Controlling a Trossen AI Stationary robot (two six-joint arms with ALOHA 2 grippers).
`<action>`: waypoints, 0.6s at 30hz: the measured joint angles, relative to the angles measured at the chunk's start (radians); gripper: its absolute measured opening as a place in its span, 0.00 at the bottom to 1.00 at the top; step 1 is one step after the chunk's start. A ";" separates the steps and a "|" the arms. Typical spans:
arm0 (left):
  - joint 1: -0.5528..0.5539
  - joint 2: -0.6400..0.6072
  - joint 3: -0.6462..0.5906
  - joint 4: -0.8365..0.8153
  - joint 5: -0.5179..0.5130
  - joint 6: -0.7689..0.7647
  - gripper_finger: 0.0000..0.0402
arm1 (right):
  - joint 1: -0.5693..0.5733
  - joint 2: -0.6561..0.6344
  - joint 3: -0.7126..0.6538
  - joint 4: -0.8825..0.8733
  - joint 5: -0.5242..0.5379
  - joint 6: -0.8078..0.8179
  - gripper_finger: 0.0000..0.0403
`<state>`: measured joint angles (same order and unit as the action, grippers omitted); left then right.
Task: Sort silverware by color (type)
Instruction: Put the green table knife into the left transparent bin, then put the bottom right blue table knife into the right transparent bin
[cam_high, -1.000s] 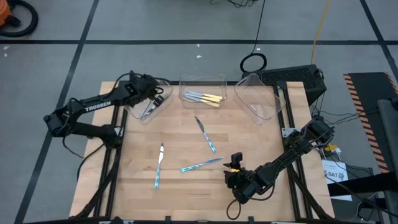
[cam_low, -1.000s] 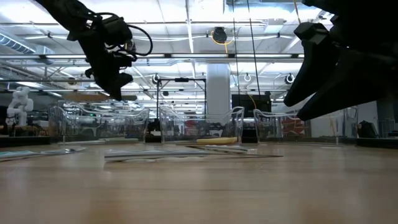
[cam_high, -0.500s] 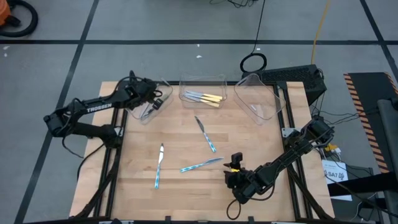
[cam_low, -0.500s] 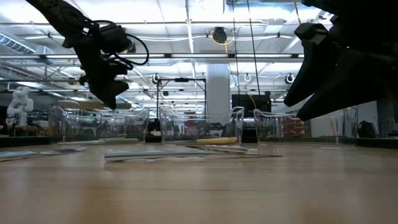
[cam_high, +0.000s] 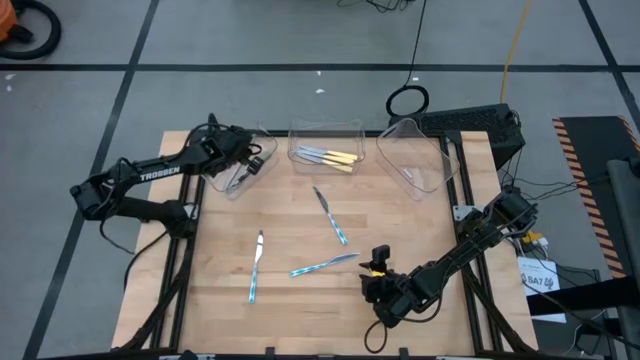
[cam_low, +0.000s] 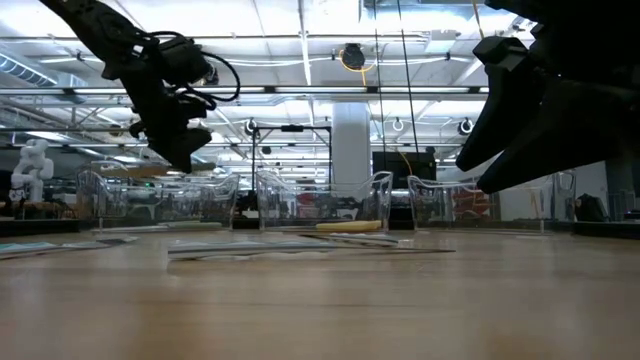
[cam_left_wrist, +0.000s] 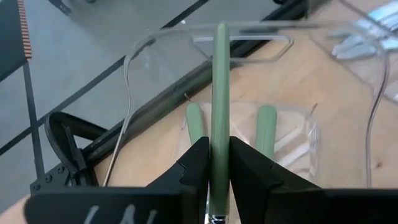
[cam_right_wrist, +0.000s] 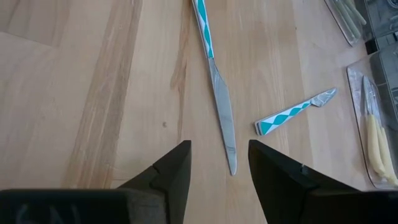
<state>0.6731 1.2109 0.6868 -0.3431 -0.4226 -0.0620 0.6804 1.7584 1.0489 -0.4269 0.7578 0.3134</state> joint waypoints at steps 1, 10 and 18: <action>0.000 0.004 0.000 0.010 0.000 0.000 0.17 | 0.000 0.000 0.000 0.000 0.000 0.000 0.38; 0.000 0.126 0.000 0.036 -0.001 -0.030 0.20 | 0.000 0.000 0.000 0.000 0.000 0.000 0.38; -0.051 0.176 0.004 0.090 -0.001 -0.025 0.20 | 0.000 0.000 0.000 0.000 0.000 0.000 0.38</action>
<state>0.6217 1.3867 0.6905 -0.2527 -0.4236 -0.0873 0.6804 1.7584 1.0492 -0.4271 0.7574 0.3134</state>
